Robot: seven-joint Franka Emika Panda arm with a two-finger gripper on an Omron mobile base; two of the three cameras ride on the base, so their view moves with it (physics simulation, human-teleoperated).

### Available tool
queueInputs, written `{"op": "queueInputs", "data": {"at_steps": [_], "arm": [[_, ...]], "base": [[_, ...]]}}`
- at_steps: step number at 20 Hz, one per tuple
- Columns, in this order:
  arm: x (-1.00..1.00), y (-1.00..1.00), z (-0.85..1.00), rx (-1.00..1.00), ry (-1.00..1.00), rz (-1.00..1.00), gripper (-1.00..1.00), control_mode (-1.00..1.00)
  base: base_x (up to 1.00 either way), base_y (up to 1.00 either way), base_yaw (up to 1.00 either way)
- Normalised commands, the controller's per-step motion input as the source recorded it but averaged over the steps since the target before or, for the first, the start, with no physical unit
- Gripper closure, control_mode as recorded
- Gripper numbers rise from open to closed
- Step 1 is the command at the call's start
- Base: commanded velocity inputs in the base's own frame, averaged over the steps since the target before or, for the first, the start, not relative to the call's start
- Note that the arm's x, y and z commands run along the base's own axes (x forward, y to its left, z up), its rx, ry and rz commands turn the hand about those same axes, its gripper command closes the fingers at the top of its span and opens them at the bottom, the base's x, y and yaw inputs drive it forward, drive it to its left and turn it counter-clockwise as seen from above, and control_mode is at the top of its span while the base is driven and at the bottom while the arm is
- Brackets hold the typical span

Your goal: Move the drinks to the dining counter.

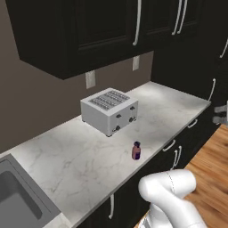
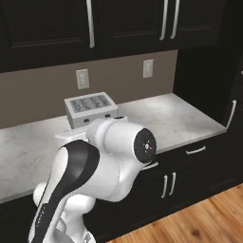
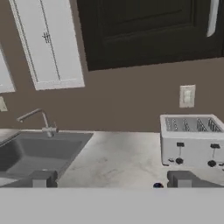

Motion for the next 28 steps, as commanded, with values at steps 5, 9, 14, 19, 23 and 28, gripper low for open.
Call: {"op": "queueInputs", "data": {"at_steps": [5,9,14,19,23,28], "arm": [[0.12,0.0,-0.05,-0.03,-0.29,0.27,-1.0,-1.0],[0.26,0.0,-0.16,0.0,-0.23,0.24,-1.0,-1.0],[0.17,0.0,-0.1,0.0,-0.27,0.23,-1.0,-1.0],[0.05,0.0,-0.22,-0.01,-0.22,0.25,-1.0,-1.0],[0.01,0.0,-0.23,-0.03,-0.07,0.09,-1.0,-1.0],[0.25,0.04,-0.15,-0.01,-0.03,0.04,-1.0,-1.0]], "base": [[0.0,0.0,0.0],[0.0,0.0,0.0],[0.0,0.0,0.0],[0.0,0.0,0.0],[0.0,0.0,0.0],[0.0,0.0,0.0]]}}
